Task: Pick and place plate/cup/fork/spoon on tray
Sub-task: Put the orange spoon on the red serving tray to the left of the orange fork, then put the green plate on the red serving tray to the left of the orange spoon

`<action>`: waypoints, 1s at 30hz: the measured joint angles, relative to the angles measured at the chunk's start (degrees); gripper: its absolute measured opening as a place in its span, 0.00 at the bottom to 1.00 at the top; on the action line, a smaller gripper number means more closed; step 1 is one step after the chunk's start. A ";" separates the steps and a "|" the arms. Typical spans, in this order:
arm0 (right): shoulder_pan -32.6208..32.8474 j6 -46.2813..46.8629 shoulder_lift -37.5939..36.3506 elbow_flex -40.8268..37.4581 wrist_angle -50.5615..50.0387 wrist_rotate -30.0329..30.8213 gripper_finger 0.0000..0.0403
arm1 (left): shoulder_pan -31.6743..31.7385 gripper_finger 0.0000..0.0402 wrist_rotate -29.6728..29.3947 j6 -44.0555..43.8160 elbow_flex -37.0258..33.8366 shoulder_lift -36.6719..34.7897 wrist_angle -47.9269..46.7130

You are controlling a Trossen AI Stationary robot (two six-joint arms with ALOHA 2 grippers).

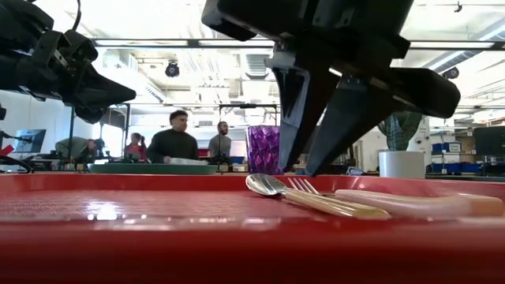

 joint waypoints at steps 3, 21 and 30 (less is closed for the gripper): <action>0.00 -1.23 -0.53 0.00 -0.08 0.02 0.25 | 0.00 0.00 0.00 -0.01 0.00 0.00 0.01; -1.66 -25.24 -20.28 0.00 -10.03 10.77 0.27 | 0.00 0.00 0.00 -0.02 0.00 -0.01 -0.02; -1.66 -30.09 -30.55 0.00 -16.78 11.70 0.27 | -0.01 0.00 0.00 -0.01 0.00 0.02 0.02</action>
